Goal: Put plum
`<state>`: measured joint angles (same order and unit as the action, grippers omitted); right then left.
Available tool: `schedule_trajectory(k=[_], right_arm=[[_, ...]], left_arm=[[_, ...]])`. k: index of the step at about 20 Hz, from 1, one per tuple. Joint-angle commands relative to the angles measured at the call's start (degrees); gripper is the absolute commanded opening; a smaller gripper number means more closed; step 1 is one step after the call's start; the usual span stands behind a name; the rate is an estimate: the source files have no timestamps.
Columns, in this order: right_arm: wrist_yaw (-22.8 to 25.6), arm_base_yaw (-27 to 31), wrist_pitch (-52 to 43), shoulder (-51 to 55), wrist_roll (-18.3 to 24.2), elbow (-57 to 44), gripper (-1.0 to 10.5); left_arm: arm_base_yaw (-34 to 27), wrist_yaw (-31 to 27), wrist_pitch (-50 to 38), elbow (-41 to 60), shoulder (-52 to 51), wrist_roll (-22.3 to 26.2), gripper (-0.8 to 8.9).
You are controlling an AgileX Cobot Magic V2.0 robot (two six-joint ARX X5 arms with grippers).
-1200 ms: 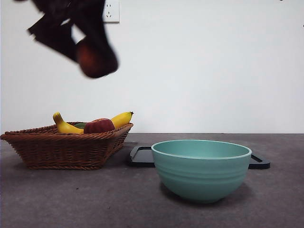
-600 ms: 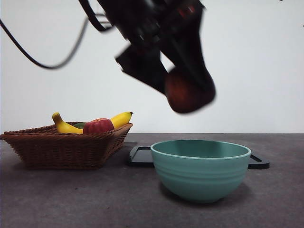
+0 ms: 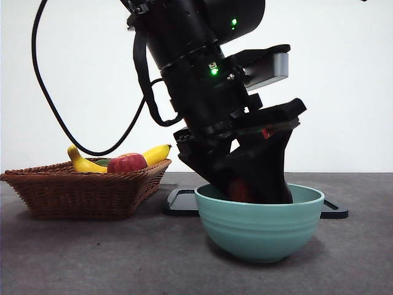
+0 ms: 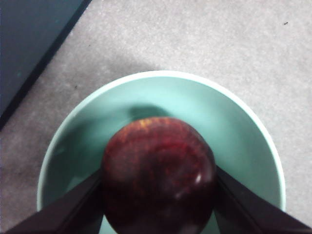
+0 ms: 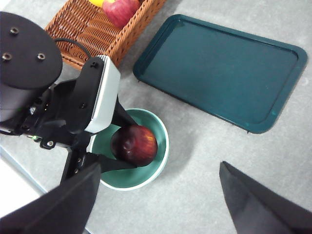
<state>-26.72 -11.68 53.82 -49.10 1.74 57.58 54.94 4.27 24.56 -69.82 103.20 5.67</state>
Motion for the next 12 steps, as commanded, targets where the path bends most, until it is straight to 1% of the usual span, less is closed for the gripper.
schedule_trajectory(k=[1, 3, 7, 10, 12], right_arm=[[0.17, -0.24, -0.13, -0.28, 0.2, 1.11, 3.9], [0.17, -0.24, -0.04, -0.28, 0.2, 1.11, 3.9], [0.17, -0.24, 0.35, -0.28, 0.2, 1.11, 3.9], [0.17, -0.24, 0.42, -0.28, 0.22, 1.11, 3.9], [0.17, -0.24, 0.5, -0.28, 0.22, 1.11, 3.9]], left_arm=[[0.74, -0.9, -0.57, -1.16, 1.81, 2.51, 2.32], [0.74, -1.51, -0.39, -1.16, 2.54, 2.69, 2.94], [1.01, -1.51, -0.26, -1.16, 3.28, 2.67, 3.24], [1.4, -1.51, -0.52, -1.38, 3.23, 2.62, 4.11], [1.49, -1.53, -0.15, -2.1, 3.23, 2.6, 4.15]])
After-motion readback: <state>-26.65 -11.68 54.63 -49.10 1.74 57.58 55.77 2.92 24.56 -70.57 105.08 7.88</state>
